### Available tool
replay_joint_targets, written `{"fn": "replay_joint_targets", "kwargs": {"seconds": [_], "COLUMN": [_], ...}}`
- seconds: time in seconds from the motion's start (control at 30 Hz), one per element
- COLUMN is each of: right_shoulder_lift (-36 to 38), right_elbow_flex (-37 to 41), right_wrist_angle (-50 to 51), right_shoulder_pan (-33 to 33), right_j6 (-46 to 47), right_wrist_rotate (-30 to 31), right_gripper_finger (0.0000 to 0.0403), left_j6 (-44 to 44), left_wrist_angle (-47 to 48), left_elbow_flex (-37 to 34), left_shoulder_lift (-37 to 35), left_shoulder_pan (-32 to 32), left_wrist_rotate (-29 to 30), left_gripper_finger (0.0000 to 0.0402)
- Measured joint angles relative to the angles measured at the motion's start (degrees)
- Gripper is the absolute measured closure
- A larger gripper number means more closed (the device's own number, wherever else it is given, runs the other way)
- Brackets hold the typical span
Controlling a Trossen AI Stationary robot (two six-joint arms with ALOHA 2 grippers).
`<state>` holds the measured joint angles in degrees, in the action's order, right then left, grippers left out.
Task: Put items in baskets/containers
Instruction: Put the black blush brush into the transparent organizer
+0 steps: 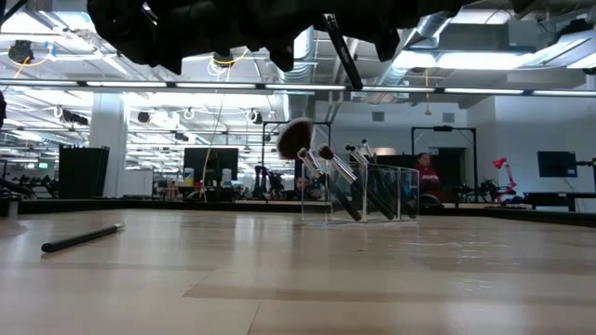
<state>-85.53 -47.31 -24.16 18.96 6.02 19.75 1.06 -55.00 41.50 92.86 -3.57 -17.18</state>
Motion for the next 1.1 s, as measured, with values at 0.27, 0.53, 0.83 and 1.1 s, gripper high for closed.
{"fn": "replay_joint_targets", "kwargs": {"seconds": [0.27,0.53,0.83,1.1], "right_shoulder_lift": [-0.01,-0.01,-0.01,-0.01], "right_elbow_flex": [0.00,-0.04,-0.07,-0.07], "right_wrist_angle": [1.31,2.75,3.20,3.79], "right_shoulder_pan": [-0.03,-0.09,-0.05,0.02], "right_j6": [0.13,0.17,-0.03,1.18], "right_wrist_rotate": [0.03,0.51,1.23,1.43], "right_gripper_finger": [0.0356,0.0371,0.0371,0.0371], "left_j6": [0.23,0.31,0.03,-0.12], "left_wrist_angle": [1.10,2.07,2.11,2.28], "left_elbow_flex": [0.00,0.00,0.00,-0.07], "left_shoulder_lift": [0.00,0.02,0.02,-0.77], "left_shoulder_pan": [-0.28,-0.26,-0.21,-0.21], "left_wrist_rotate": [-0.21,0.23,0.20,0.20], "left_gripper_finger": [0.0377,0.0368,0.0348,0.0311]}}
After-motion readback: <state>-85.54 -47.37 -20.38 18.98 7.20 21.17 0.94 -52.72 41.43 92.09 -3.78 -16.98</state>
